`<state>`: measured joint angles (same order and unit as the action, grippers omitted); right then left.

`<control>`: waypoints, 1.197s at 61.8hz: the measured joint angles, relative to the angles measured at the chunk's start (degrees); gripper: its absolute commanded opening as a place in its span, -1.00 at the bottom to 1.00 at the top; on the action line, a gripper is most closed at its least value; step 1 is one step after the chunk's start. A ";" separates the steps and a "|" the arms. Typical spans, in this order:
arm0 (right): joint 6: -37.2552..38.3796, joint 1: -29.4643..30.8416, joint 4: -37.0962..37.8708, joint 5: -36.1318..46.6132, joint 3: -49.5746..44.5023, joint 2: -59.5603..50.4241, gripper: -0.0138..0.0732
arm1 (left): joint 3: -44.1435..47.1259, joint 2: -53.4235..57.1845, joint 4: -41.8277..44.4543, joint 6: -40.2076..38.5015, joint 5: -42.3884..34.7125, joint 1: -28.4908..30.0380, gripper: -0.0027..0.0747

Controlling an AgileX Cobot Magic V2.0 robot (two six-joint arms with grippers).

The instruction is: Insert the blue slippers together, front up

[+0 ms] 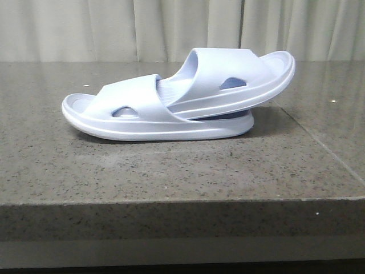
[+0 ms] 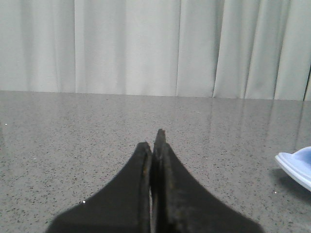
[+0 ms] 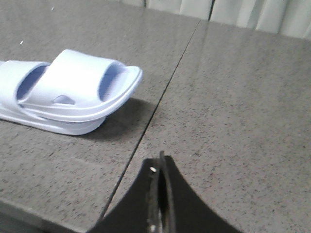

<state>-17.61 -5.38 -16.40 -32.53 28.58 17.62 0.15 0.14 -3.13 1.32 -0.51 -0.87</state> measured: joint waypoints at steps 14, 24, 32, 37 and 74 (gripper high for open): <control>0.00 1.95 0.11 13.96 -15.37 -9.92 -0.84 | 0.00 0.00 0.00 0.00 0.00 0.00 -0.98; 0.00 2.07 0.11 20.47 -23.27 -15.57 -0.84 | 0.00 0.00 0.00 0.00 0.00 0.00 -0.98; 0.00 2.19 -0.96 24.92 -28.67 -18.05 -0.84 | 0.00 0.00 0.00 0.00 0.00 0.00 -0.98; 0.00 2.19 -2.24 26.77 -30.03 -18.07 -0.84 | 0.00 0.00 0.00 0.00 -0.10 0.00 -0.98; 0.84 2.51 -1.51 29.43 -30.04 -18.16 -0.84 | 0.00 0.00 0.00 0.00 -0.10 0.00 -0.98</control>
<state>-16.77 -2.87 -17.91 -3.10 -1.47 -0.54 0.15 0.14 -3.13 1.32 -0.62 -0.87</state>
